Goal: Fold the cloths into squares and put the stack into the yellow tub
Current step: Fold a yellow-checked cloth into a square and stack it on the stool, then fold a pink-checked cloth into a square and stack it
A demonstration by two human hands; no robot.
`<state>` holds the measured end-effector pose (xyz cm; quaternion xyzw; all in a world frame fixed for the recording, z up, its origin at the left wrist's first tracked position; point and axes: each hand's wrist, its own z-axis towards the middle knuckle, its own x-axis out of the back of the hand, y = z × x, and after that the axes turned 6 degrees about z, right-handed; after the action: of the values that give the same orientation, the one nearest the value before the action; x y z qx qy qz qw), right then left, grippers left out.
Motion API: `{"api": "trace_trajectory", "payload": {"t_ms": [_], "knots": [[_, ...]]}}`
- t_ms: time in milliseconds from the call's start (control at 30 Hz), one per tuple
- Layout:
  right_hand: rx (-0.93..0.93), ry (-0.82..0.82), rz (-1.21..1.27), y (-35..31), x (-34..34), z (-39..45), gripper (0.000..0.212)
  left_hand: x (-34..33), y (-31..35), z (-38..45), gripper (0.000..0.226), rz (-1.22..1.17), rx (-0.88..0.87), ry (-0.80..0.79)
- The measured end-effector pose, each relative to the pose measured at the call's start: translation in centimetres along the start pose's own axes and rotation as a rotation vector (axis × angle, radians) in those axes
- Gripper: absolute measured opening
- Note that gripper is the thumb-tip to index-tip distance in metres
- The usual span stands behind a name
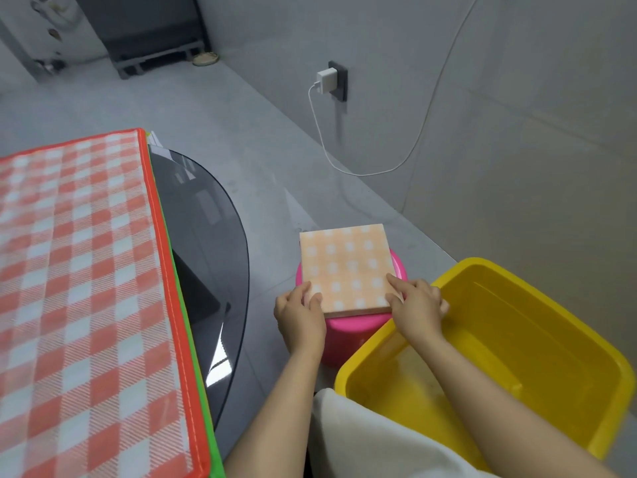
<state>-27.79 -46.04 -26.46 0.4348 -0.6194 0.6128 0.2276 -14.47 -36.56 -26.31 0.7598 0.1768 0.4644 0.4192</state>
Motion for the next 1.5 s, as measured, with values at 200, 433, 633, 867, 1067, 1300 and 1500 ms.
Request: {"api": "trace_trajectory", "payload": {"t_ms": [200, 433, 633, 867, 1067, 1300, 1500], "knots": [[0.113, 0.028, 0.175, -1.6, 2.6, -2.2, 0.036, 1.2, 2.1, -3.3, 0.035, 0.085, -0.173, 0.073], [0.28, 0.014, 0.508, -5.7, 10.1, -5.9, 0.027, 5.4, 8.0, -8.6, 0.029, -0.146, -0.309, 0.018], [0.502, 0.038, 0.537, -10.9, 16.2, -10.7, 0.017, 12.2, 11.9, -12.4, 0.027, -0.223, -0.405, -0.037], [0.745, -0.002, 0.514, -18.9, 18.9, -16.9, 0.015, 23.4, 11.3, -14.5, 0.027, -0.127, -0.618, -0.01], [0.906, -0.142, 0.462, -25.6, 15.9, -21.9, 0.021, 33.6, 7.1, -14.0, 0.028, 0.078, -0.695, 0.066], [1.069, -0.349, 0.195, -29.8, 8.8, -24.7, 0.019, 40.5, -1.0, -12.4, 0.037, 0.46, -0.663, 0.05], [1.208, -0.531, -0.059, -30.6, 4.0, -25.7, 0.027, 42.9, -6.5, -11.8, 0.041, 0.839, -0.73, -0.004]]}}
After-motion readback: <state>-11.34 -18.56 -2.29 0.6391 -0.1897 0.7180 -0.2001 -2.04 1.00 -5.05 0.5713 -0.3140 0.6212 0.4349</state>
